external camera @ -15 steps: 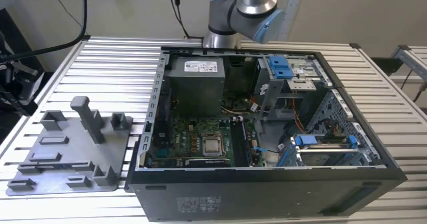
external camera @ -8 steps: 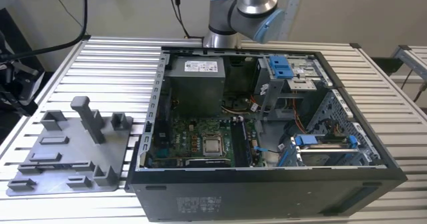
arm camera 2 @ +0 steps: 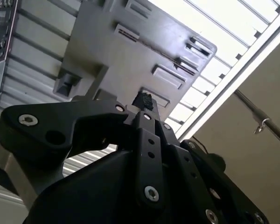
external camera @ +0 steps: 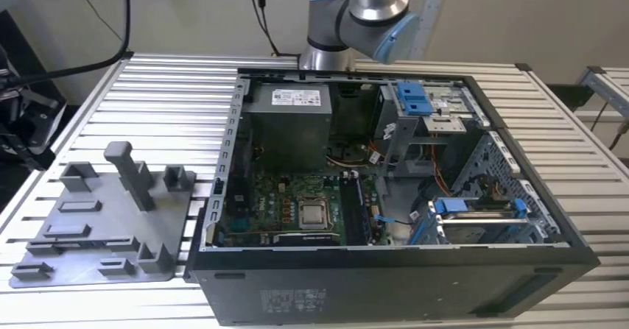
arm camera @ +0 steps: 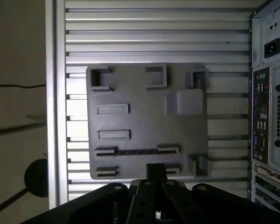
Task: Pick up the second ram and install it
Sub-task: 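Pick up the second ram and move it above second insertion slot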
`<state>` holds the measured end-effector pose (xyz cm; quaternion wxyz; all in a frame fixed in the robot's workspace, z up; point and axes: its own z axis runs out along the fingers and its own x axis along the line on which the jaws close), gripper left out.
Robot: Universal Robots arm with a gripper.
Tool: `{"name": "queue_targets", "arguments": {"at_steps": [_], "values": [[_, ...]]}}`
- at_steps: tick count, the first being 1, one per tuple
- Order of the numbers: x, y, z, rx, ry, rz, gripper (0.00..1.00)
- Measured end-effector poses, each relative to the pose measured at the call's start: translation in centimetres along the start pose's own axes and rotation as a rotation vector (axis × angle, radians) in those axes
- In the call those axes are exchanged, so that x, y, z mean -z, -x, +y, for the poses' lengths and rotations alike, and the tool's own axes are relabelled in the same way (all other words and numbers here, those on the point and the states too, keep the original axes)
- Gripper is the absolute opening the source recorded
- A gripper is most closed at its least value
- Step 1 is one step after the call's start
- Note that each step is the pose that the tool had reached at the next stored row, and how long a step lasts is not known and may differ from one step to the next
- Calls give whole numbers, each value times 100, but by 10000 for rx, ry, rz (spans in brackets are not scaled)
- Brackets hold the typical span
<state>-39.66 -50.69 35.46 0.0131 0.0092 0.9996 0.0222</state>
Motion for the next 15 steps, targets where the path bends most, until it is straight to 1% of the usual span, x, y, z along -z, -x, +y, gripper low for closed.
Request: {"name": "queue_targets", "arguments": {"at_steps": [12,15], "values": [[0,0,8,817,21,37,11],[0,0,11,953,24,44,11]]}}
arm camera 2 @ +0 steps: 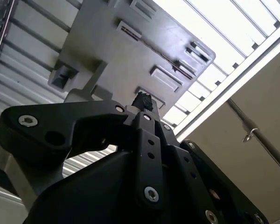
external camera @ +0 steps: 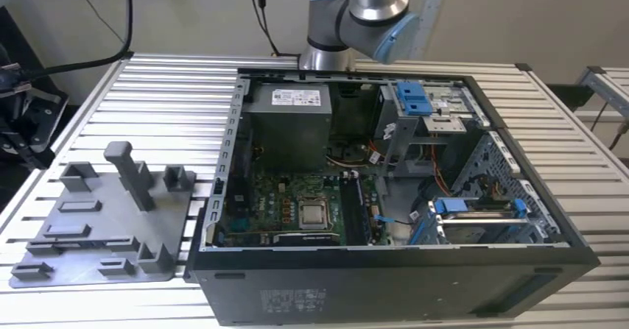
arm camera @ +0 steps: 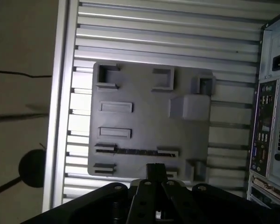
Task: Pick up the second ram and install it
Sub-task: 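Pick up the second ram and move it above second insertion slot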
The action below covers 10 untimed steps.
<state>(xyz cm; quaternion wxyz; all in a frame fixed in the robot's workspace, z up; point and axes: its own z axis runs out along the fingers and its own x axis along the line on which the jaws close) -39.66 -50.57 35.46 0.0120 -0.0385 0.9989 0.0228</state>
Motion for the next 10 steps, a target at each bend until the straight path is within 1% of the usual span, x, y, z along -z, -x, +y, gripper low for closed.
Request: {"name": "queue_targets", "arguments": {"at_steps": [10], "values": [[-2,2,23,344,10,14,11]]}}
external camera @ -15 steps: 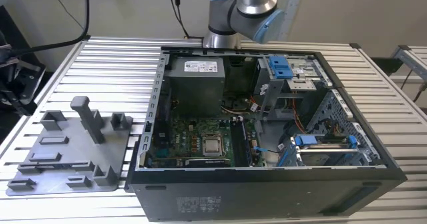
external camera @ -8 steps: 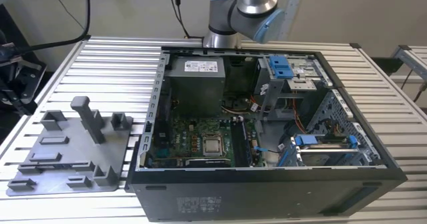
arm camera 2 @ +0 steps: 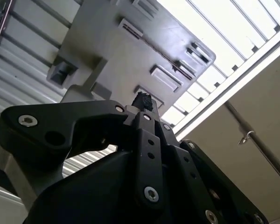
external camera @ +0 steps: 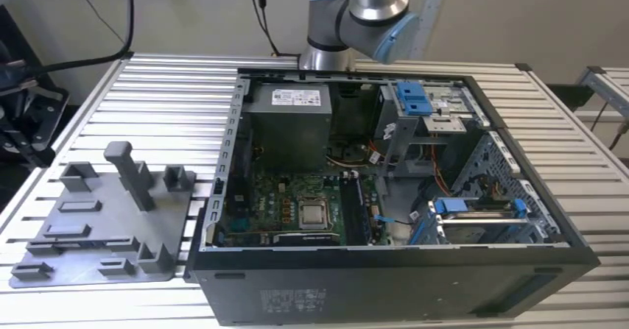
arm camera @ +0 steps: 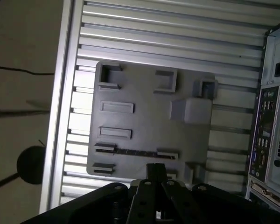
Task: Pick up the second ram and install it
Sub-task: 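Pick up the second ram and move it above second insertion slot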
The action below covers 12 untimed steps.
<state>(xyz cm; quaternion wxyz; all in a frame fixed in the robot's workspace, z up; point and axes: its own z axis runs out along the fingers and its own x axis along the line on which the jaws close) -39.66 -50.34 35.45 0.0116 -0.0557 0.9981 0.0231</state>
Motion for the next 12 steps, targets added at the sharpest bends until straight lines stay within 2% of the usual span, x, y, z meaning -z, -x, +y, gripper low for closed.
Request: {"name": "queue_targets", "arguments": {"at_steps": [12], "values": [[0,2,15,398,10,18,11]]}}
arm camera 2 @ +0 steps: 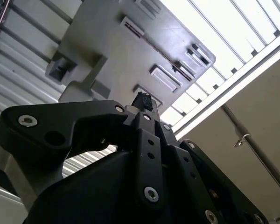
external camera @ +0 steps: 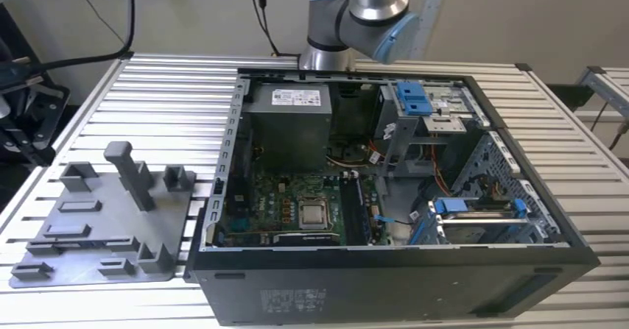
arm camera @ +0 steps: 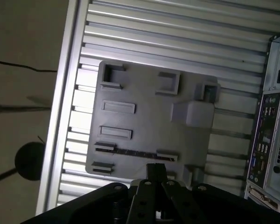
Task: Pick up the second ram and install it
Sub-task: 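Pick up the second ram and move it above second insertion slot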
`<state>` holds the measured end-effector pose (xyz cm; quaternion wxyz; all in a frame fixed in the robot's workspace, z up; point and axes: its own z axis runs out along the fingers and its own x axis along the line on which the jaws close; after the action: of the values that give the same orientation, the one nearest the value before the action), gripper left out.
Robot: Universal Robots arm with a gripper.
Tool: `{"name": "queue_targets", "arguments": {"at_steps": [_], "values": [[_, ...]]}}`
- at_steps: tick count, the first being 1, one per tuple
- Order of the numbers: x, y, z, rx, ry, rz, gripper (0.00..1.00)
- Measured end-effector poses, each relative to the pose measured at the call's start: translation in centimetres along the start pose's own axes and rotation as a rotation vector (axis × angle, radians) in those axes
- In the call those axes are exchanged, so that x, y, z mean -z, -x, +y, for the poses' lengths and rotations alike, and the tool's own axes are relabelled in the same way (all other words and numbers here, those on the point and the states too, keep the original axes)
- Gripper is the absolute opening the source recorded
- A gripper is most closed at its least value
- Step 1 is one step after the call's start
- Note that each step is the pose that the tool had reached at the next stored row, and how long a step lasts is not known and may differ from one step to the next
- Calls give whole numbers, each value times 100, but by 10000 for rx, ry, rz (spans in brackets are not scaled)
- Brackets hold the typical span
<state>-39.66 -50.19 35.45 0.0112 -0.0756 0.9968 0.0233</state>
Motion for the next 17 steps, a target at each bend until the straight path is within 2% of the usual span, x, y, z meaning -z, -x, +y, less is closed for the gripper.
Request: {"name": "queue_targets", "arguments": {"at_steps": [12,17], "values": [[-2,3,18,456,12,20,11],[-4,2,20,1056,26,42,11]]}}
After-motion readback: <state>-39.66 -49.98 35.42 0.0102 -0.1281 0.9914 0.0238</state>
